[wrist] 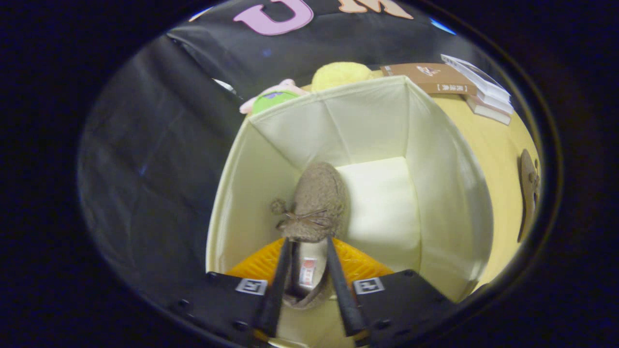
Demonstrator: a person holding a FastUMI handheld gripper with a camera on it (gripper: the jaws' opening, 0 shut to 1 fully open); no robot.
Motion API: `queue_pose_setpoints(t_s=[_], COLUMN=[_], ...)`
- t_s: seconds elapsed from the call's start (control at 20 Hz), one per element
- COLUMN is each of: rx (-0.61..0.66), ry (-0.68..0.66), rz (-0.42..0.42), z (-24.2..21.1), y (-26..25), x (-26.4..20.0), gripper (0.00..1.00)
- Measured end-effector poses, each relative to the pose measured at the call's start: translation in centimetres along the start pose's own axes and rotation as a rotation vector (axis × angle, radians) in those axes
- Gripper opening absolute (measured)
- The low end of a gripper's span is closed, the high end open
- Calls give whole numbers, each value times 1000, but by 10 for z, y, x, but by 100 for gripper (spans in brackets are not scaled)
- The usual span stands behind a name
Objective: Open the storage box then place both shoes into the box .Put the left shoe in first, then the right shoe, with the right side of both shoes facing outward in a uniform manner.
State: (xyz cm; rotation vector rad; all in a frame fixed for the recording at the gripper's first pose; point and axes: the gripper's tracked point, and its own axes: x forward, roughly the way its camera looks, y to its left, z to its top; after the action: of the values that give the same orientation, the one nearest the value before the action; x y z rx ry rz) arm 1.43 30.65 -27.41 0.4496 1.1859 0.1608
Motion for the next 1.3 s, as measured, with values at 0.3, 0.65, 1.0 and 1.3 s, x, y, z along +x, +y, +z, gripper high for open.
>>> queue_pose_setpoints(t_s=[0.3,0.65,1.0,1.3], rx=[-203,-365,-362,-302], ry=[-244,-486,-496,-427], rz=[81,-79,-320,-440], z=[62,109,98,69], y=[-22,-140,-301,-414], x=[-93,-186,-220,-208], gripper=[100,100,100,100])
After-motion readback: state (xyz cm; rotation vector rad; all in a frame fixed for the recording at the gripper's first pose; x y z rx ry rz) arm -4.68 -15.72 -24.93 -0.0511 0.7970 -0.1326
